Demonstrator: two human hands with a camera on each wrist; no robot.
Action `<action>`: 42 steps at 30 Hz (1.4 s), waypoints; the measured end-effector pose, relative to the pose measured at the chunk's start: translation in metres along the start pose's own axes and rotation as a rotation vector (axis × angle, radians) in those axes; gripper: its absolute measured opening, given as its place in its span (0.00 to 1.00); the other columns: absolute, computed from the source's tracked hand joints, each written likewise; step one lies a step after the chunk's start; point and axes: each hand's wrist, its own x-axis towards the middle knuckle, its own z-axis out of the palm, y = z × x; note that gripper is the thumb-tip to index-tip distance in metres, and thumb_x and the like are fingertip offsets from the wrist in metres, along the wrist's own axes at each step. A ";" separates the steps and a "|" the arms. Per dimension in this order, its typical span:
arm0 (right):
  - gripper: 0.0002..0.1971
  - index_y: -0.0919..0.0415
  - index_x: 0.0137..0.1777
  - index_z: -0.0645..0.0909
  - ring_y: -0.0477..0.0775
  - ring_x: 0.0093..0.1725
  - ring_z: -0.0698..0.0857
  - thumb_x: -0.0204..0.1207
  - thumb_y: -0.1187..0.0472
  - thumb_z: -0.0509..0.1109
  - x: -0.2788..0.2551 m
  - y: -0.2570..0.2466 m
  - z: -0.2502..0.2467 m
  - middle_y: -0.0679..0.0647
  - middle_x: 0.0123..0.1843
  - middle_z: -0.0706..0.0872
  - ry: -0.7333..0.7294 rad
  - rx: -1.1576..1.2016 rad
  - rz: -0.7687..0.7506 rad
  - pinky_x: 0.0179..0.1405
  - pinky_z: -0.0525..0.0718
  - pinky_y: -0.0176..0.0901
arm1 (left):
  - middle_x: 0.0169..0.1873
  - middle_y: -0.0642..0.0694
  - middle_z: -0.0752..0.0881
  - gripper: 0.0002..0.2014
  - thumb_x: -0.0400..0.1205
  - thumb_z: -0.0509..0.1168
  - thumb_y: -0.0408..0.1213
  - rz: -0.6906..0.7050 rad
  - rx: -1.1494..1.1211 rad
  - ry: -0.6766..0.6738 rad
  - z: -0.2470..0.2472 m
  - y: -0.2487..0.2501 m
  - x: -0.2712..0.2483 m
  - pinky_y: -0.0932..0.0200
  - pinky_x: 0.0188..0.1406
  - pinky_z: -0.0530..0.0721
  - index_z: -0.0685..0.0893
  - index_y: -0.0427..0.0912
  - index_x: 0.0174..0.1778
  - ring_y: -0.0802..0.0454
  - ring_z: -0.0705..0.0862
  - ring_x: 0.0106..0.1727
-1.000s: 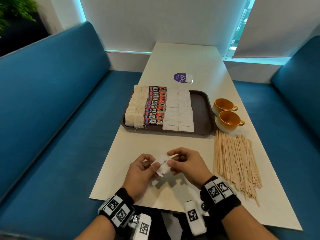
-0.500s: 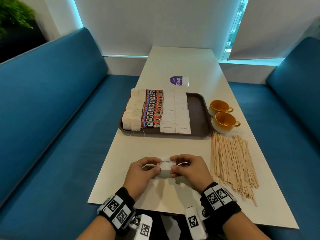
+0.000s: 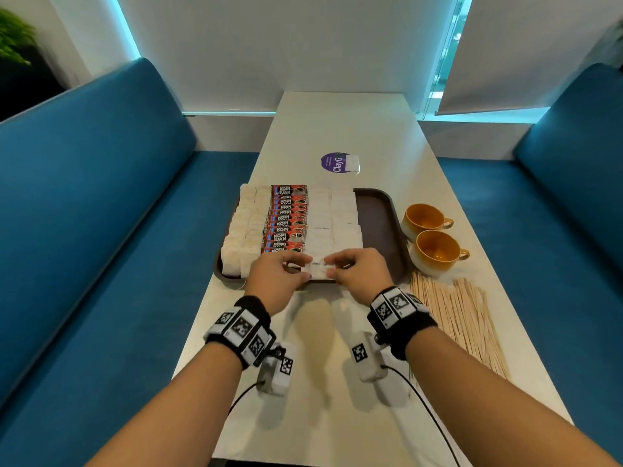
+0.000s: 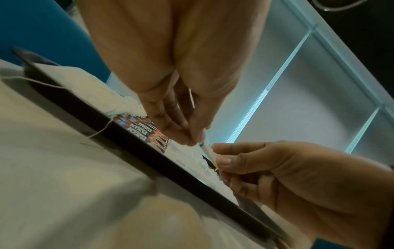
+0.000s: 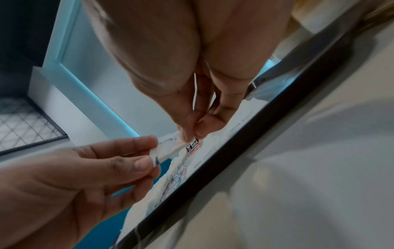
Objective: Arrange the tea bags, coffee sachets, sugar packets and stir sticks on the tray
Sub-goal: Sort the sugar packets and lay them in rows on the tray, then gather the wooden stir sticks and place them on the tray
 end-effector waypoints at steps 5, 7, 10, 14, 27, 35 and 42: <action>0.10 0.55 0.55 0.93 0.44 0.43 0.86 0.75 0.65 0.81 0.027 -0.002 0.003 0.47 0.45 0.89 -0.065 -0.136 0.033 0.50 0.86 0.36 | 0.43 0.56 0.89 0.13 0.72 0.81 0.30 -0.004 0.178 0.014 0.007 0.001 0.029 0.55 0.55 0.88 0.90 0.54 0.43 0.55 0.89 0.45; 0.11 0.55 0.57 0.93 0.44 0.44 0.85 0.76 0.65 0.80 0.031 -0.002 0.005 0.48 0.46 0.89 -0.090 -0.207 0.021 0.52 0.84 0.35 | 0.42 0.55 0.89 0.13 0.72 0.81 0.30 -0.007 0.228 0.008 0.009 -0.001 0.034 0.58 0.52 0.87 0.89 0.53 0.41 0.54 0.88 0.45; 0.12 0.55 0.57 0.93 0.46 0.47 0.85 0.75 0.65 0.79 0.033 -0.004 0.008 0.50 0.49 0.90 -0.118 -0.337 -0.019 0.55 0.85 0.36 | 0.39 0.53 0.89 0.12 0.70 0.81 0.29 0.010 0.267 -0.012 0.011 -0.005 0.037 0.59 0.50 0.87 0.88 0.50 0.39 0.56 0.88 0.43; 0.10 0.54 0.54 0.93 0.46 0.46 0.83 0.73 0.64 0.80 0.034 -0.003 0.010 0.48 0.46 0.86 -0.113 -0.395 -0.007 0.55 0.86 0.38 | 0.36 0.53 0.89 0.11 0.71 0.81 0.30 0.011 0.293 -0.025 0.012 -0.004 0.039 0.60 0.48 0.87 0.87 0.49 0.37 0.54 0.88 0.43; 0.06 0.49 0.54 0.92 0.44 0.43 0.83 0.80 0.55 0.77 0.016 0.000 -0.009 0.47 0.44 0.84 -0.049 -0.265 0.002 0.45 0.80 0.35 | 0.52 0.54 0.82 0.07 0.84 0.70 0.39 0.079 0.445 -0.038 0.009 0.004 0.026 0.63 0.58 0.71 0.93 0.47 0.53 0.57 0.77 0.54; 0.06 0.49 0.57 0.89 0.43 0.47 0.84 0.82 0.58 0.74 -0.062 0.034 -0.111 0.45 0.46 0.86 0.193 -0.190 0.103 0.40 0.75 0.31 | 0.43 0.53 0.87 0.03 0.83 0.71 0.39 0.135 0.294 -0.218 0.035 0.037 -0.018 0.63 0.46 0.82 0.90 0.49 0.49 0.57 0.84 0.45; 0.37 0.63 0.79 0.76 0.63 0.70 0.82 0.80 0.34 0.68 -0.098 0.103 -0.168 0.63 0.77 0.76 0.152 -0.560 0.526 0.71 0.80 0.56 | 0.59 0.53 0.86 0.15 0.84 0.67 0.43 0.085 0.413 -0.579 0.107 0.052 -0.066 0.59 0.57 0.84 0.82 0.51 0.67 0.56 0.85 0.56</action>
